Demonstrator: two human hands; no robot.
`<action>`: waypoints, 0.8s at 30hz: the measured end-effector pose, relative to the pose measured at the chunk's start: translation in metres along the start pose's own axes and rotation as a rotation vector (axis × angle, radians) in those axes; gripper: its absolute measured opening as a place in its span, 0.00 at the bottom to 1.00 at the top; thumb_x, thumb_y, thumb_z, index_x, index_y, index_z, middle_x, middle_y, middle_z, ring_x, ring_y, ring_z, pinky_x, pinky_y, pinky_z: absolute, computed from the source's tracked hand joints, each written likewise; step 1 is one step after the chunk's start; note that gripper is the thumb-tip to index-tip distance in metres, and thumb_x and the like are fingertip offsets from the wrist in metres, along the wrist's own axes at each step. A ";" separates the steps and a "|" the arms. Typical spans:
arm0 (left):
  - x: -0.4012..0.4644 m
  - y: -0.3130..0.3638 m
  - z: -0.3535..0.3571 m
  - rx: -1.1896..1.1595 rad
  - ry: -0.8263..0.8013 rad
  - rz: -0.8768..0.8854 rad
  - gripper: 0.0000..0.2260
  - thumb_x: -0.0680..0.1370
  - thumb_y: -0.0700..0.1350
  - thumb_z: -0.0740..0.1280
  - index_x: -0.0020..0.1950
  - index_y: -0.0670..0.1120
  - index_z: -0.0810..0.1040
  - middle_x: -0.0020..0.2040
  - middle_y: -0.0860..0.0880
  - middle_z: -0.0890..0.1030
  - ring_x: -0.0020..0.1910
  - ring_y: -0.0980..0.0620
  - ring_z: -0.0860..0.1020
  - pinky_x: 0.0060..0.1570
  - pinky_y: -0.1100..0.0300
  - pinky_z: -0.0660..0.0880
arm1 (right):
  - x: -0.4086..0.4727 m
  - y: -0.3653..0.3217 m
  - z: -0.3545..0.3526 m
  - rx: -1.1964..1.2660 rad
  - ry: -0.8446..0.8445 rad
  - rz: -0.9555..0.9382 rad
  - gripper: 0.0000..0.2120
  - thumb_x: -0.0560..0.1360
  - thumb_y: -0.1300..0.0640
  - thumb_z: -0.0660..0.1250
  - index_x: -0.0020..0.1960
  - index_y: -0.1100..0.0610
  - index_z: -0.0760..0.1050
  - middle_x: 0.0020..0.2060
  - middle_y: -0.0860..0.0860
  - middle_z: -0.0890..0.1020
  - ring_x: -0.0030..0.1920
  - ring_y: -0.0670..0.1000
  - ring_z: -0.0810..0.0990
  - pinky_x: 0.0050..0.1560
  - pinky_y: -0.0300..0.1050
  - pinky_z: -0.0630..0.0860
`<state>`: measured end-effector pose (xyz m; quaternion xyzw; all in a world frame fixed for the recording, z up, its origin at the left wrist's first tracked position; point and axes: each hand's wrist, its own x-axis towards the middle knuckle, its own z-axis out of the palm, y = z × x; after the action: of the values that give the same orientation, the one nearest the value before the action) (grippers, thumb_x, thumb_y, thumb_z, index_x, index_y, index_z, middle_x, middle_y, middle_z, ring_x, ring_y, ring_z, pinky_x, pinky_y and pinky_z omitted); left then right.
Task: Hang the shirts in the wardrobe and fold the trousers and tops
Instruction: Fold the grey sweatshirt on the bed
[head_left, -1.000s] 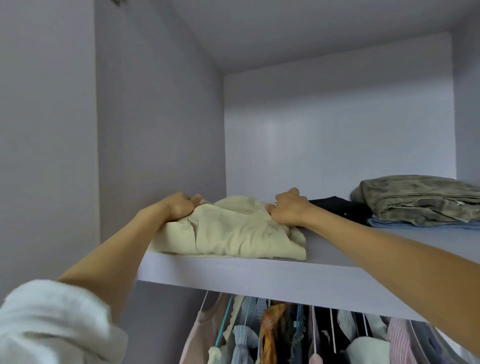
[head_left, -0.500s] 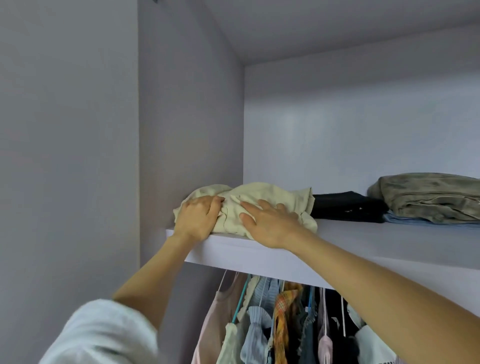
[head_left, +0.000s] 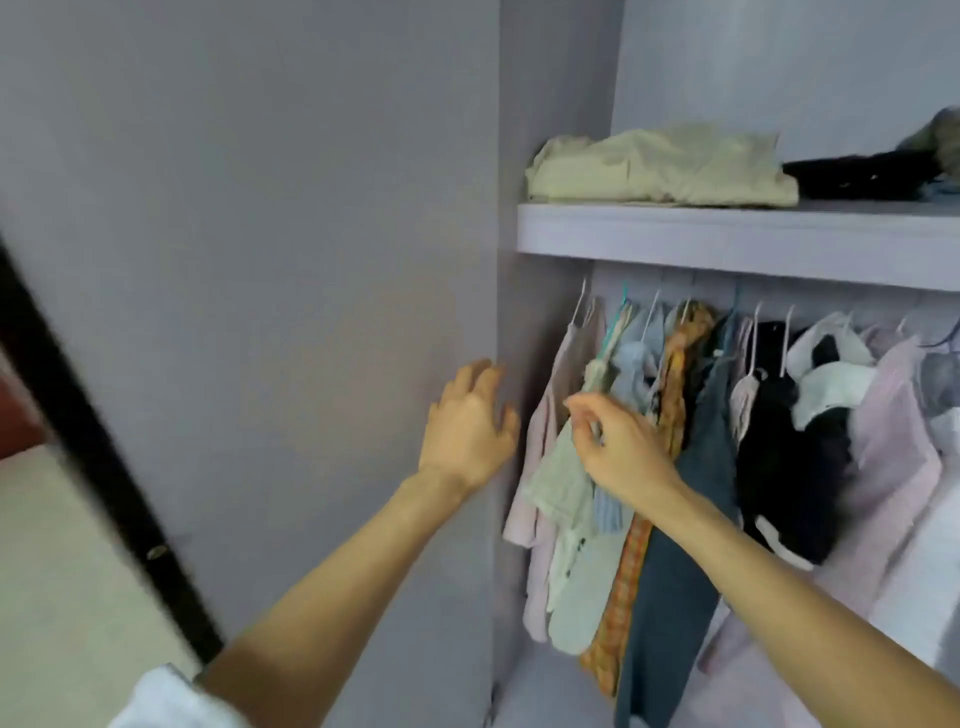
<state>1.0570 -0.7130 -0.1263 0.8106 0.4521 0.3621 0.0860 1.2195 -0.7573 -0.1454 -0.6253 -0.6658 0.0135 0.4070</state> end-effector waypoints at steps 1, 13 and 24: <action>-0.036 -0.010 0.001 -0.011 -0.059 -0.027 0.19 0.79 0.44 0.59 0.70 0.46 0.67 0.70 0.48 0.66 0.66 0.45 0.69 0.64 0.50 0.66 | -0.024 -0.005 0.019 -0.002 -0.159 0.046 0.11 0.78 0.60 0.58 0.57 0.56 0.75 0.56 0.51 0.79 0.57 0.52 0.76 0.54 0.41 0.70; -0.440 -0.175 -0.100 0.166 -0.364 -0.932 0.16 0.80 0.48 0.59 0.67 0.49 0.71 0.66 0.47 0.73 0.64 0.47 0.72 0.62 0.56 0.68 | -0.276 -0.159 0.244 -0.040 -1.450 -0.360 0.09 0.78 0.49 0.53 0.48 0.48 0.72 0.41 0.45 0.77 0.43 0.51 0.76 0.47 0.45 0.73; -0.633 -0.202 -0.224 0.180 0.356 -1.693 0.13 0.79 0.44 0.61 0.63 0.45 0.76 0.62 0.45 0.78 0.61 0.46 0.75 0.58 0.59 0.68 | -0.366 -0.410 0.402 0.167 -1.700 -0.900 0.12 0.79 0.53 0.56 0.54 0.56 0.76 0.48 0.54 0.80 0.52 0.55 0.77 0.51 0.44 0.70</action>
<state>0.5644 -1.1423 -0.3818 0.1368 0.9366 0.2608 0.1899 0.6168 -0.9574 -0.3903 -0.0618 -0.9122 0.3518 -0.2008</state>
